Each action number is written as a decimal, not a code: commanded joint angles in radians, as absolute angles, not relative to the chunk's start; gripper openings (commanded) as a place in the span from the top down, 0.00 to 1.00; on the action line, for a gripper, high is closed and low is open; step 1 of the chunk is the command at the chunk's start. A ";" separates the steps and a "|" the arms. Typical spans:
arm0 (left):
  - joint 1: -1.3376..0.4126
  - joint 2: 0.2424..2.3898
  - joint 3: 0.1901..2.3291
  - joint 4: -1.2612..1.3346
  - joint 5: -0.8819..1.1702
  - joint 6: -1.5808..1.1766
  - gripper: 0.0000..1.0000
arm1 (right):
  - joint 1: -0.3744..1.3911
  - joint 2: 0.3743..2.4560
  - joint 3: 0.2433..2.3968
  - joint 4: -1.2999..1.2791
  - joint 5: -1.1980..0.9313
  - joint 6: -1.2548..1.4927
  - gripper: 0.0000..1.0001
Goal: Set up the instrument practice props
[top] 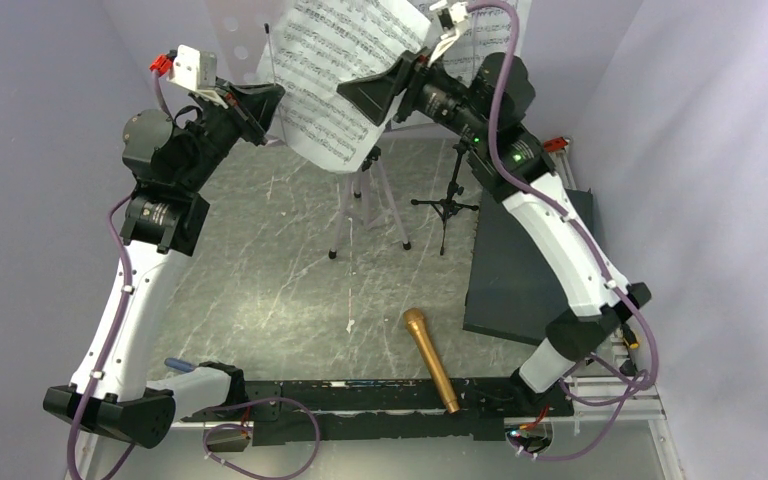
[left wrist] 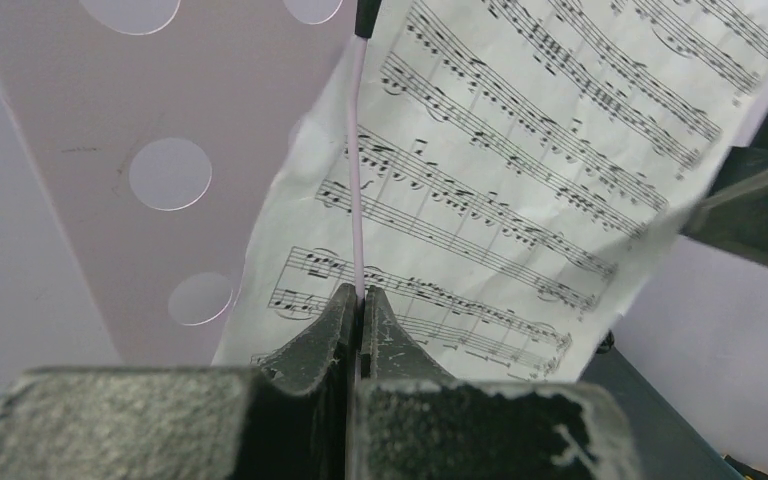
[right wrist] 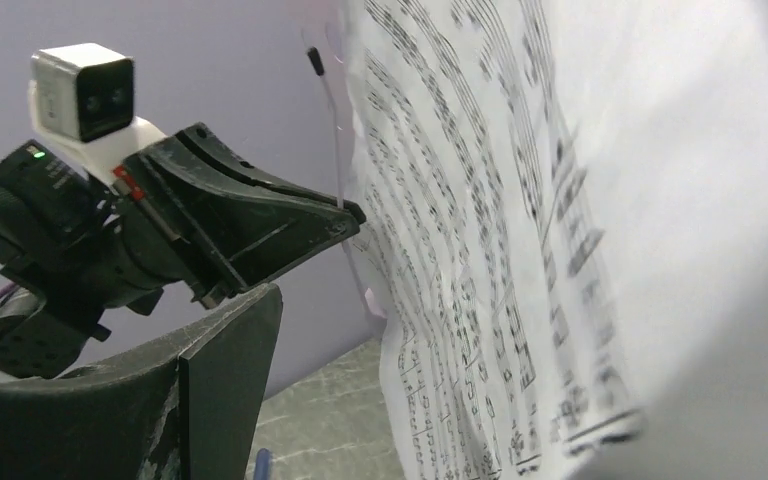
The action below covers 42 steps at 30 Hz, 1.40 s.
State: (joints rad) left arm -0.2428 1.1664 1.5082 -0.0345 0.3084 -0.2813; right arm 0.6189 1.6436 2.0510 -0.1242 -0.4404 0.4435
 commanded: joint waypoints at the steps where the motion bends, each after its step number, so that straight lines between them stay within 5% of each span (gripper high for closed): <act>1: -0.239 1.139 1.500 0.003 0.288 -0.269 0.97 | 0.622 1.542 2.018 -0.139 -0.345 0.402 0.28; 4: -0.239 1.139 1.500 0.002 0.291 -0.267 0.97 | 0.621 1.516 1.998 -0.165 -0.311 0.384 0.38; 8: -0.239 1.137 1.500 0.002 0.305 -0.260 0.97 | 0.621 1.517 2.003 -0.148 -0.321 0.359 0.71; 13: -0.239 1.124 1.475 0.036 0.348 -0.244 0.97 | 0.622 1.614 2.135 -0.177 -0.370 0.333 0.92; 20: -0.240 1.115 1.449 0.104 0.422 -0.220 0.97 | 0.621 1.749 2.367 -0.246 -0.431 0.323 0.95; 28: -0.239 1.125 1.463 0.082 0.426 -0.215 0.95 | 0.623 1.776 2.365 -0.154 -0.493 0.390 0.95; 36: -0.239 1.075 1.432 0.017 0.353 -0.167 0.36 | 0.630 1.778 2.349 -0.120 -0.513 0.413 0.90; 42: -0.239 1.009 1.425 -0.116 0.240 -0.077 0.30 | 0.630 1.754 2.315 -0.100 -0.500 0.413 0.87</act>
State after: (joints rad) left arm -0.2401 1.0740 1.4269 -0.0444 0.3344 -0.1558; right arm 0.6262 1.7859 2.3241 -0.1661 -0.4915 0.3985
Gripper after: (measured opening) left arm 0.692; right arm 0.125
